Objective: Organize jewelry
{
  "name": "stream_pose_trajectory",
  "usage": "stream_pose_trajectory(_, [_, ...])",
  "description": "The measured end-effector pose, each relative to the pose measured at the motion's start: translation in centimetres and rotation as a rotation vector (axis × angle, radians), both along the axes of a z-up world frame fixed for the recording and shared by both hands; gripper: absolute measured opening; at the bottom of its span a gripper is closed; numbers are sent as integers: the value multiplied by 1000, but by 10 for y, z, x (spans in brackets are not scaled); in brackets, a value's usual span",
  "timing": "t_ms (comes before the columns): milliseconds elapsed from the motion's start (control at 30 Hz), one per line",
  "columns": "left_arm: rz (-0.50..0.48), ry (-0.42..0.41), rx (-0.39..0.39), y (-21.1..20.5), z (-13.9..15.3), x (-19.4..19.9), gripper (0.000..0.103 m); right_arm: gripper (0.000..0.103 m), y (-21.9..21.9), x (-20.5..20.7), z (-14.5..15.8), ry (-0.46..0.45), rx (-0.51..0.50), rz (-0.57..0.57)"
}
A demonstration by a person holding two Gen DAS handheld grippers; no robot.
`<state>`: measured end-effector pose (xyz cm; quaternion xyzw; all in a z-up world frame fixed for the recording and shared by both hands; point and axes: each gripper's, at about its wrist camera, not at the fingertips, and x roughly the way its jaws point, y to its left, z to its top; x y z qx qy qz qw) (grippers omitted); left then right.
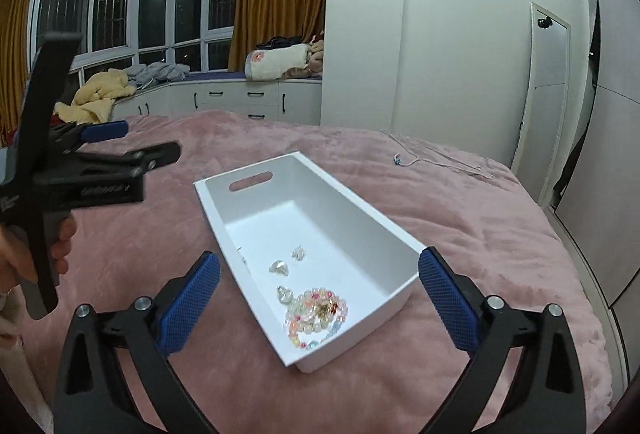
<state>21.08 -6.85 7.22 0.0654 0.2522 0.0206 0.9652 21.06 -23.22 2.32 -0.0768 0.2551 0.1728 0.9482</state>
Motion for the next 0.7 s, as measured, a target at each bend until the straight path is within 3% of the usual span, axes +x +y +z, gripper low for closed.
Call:
stream_pose_trajectory(100, [-10,8,4,-3,-10,-23,100,98,-4,-6,-3,4,-9,5])
stream_pose_trajectory(400, [7,-51,-93,-9,-49,-75,100,98,-15,-30,-28,-104,-27,-5])
stream_pose_trajectory(533, [21,-35,-125,-11,-67,-79,100,98,-13,-38,-40,-144,-40,18])
stream_pose_trajectory(700, [27,-19,-156,-6,-80,-73,100,98,-14,-33,-47,-119,-11,23])
